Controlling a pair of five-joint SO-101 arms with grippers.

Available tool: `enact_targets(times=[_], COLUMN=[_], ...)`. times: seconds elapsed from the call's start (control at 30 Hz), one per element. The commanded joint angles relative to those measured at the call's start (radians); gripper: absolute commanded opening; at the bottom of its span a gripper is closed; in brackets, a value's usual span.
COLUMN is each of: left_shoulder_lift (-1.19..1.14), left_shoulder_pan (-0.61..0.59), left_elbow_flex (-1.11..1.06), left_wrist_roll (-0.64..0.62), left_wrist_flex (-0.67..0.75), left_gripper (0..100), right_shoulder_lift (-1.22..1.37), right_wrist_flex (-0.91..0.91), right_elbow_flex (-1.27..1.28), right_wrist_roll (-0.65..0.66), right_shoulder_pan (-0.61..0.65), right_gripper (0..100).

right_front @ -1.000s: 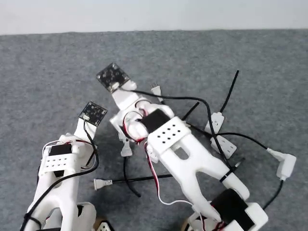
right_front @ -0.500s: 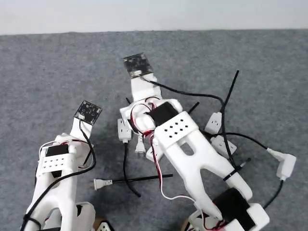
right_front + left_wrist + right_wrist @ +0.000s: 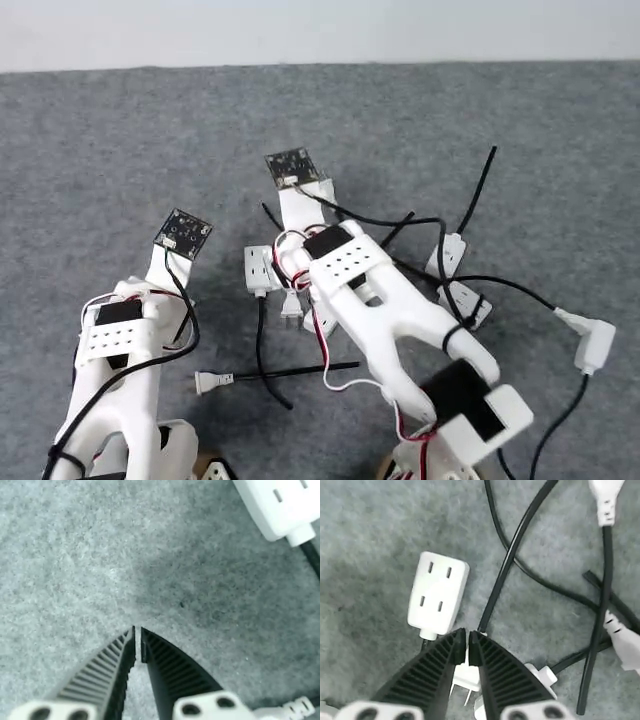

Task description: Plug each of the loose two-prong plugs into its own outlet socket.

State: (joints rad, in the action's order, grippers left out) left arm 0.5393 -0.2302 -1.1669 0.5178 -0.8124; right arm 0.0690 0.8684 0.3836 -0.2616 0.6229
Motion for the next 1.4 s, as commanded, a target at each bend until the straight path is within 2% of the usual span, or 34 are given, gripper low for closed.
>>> enact_targets(times=[0.0, 0.07, 0.43, 0.9, 1.2, 1.27, 1.37], left_shoulder_lift=[0.021, 0.021, 0.021, 0.021, 0.021, 0.021, 0.021], left_shoulder_pan=[-0.008, -0.008, -0.008, -0.008, -0.008, -0.008, -0.006], left_elbow_flex=[0.031, 0.031, 0.031, 0.031, 0.031, 0.030, 0.030], left_wrist_roll=[-0.015, -0.015, -0.014, -0.012, -0.012, -0.012, -0.012], left_wrist_flex=[0.029, 0.029, 0.029, 0.029, 0.029, 0.029, 0.029], left_gripper=[1, 1, 1, 1, 1, 1, 1], right_shoulder_lift=[0.028, 0.068, 0.312, 0.317, 0.378, 0.421, 0.467], right_wrist_flex=[0.028, 0.081, 0.239, 0.334, 0.312, 0.321, 0.380], right_elbow_flex=[-0.064, -0.117, -0.381, -0.388, -0.417, -0.450, -0.523], right_wrist_roll=[-0.061, -0.110, -0.110, -0.086, -0.041, -0.017, -0.009], right_shoulder_pan=[-0.010, -0.013, -0.007, 0.048, 0.038, 0.038, 0.039], right_gripper=[9.9, 13.4, 13.9, 13.9, 13.9, 11.1, 0.2])
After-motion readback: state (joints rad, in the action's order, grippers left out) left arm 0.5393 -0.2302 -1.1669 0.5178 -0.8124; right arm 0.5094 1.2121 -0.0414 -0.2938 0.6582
